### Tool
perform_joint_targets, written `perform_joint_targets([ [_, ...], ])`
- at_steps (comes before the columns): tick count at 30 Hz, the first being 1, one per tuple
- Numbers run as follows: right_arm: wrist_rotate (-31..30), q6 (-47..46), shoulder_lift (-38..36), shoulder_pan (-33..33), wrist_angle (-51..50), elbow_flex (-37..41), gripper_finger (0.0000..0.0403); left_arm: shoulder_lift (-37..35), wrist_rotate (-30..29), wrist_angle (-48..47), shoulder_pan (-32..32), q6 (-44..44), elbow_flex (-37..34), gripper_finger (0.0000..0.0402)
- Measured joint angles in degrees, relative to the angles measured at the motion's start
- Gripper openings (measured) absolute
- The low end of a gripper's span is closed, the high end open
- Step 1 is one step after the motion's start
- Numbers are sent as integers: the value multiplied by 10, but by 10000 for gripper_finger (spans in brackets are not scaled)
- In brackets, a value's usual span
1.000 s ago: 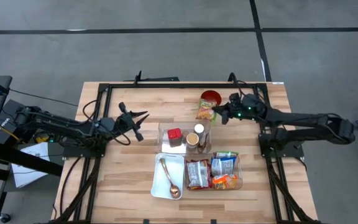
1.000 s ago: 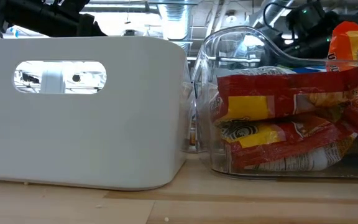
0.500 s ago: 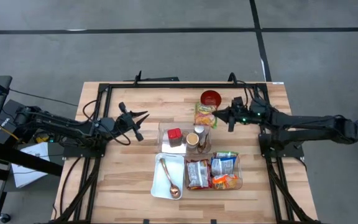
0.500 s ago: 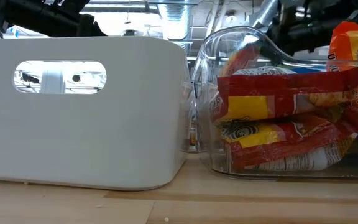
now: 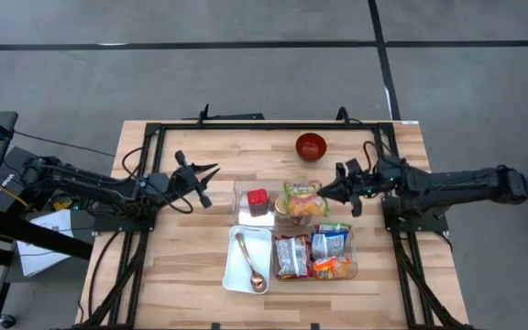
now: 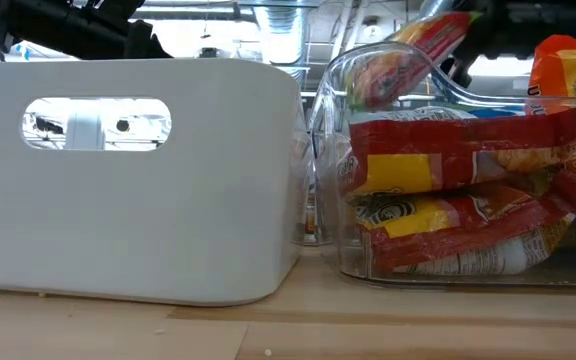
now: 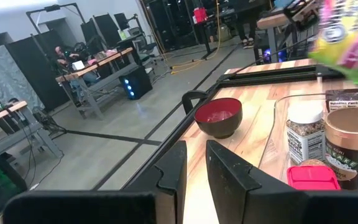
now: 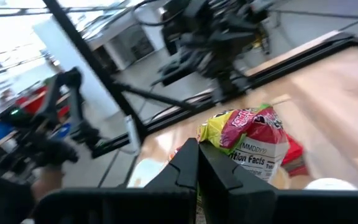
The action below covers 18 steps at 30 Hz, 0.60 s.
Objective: Pick & Place Food Item
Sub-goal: Put the green noodle pack into the bottom transparent bin
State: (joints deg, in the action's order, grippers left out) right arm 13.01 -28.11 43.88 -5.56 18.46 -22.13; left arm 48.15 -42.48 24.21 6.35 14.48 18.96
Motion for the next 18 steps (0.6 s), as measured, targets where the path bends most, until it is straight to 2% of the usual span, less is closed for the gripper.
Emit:
perform_joint_targets([
  [6, 56, 1, 0, 24, -6, -6, 0, 0, 0, 0, 0, 0, 0, 53],
  [11, 117, 1, 7, 25, -43, -47, 0, 0, 1, 0, 0, 0, 0, 53],
  [14, 147, 4, 26, 25, -58, -74, 0, 0, 3, 0, 0, -4, 0, 53],
  [18, 228, 26, 75, 25, -62, -108, 0, 0, 3, 0, 0, -4, 0, 53],
])
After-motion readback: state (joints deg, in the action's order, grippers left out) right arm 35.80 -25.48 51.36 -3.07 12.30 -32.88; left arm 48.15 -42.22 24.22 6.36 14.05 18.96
